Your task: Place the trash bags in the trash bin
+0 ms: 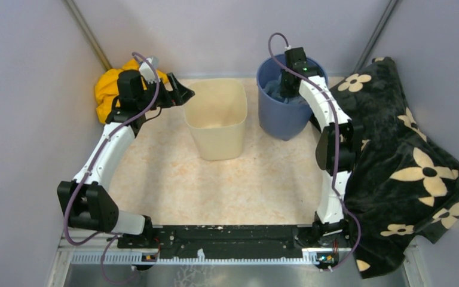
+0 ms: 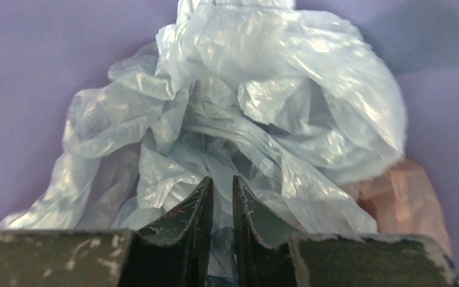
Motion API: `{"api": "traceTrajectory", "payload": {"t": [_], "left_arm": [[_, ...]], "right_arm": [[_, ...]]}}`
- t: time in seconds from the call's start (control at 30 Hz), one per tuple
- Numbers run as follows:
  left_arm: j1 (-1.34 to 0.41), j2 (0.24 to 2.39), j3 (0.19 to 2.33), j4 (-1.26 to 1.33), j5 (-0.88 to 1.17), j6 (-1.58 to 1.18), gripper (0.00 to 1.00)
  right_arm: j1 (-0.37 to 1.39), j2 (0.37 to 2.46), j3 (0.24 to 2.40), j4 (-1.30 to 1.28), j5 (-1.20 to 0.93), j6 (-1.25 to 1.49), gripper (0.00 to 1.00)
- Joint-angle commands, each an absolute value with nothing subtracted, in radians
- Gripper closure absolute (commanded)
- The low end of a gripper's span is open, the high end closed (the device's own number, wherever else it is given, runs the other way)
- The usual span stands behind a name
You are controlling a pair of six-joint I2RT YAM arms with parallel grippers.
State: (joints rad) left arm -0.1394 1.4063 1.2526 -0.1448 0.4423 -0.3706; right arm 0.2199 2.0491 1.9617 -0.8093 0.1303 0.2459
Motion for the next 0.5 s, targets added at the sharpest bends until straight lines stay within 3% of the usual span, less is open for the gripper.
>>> {"api": "traceTrajectory", "payload": {"t": [0.0,0.47], "left_arm": [[-0.134,1.385,1.258,-0.131,0.424,-0.390,0.01],[-0.134,1.308,1.203,-0.125,0.413,-0.406,0.01]], "right_arm": [[0.216,1.868,1.963,-0.752,0.150,0.243,0.82],[0.218,1.695,1.957,-0.711,0.140,0.241,0.87]]}}
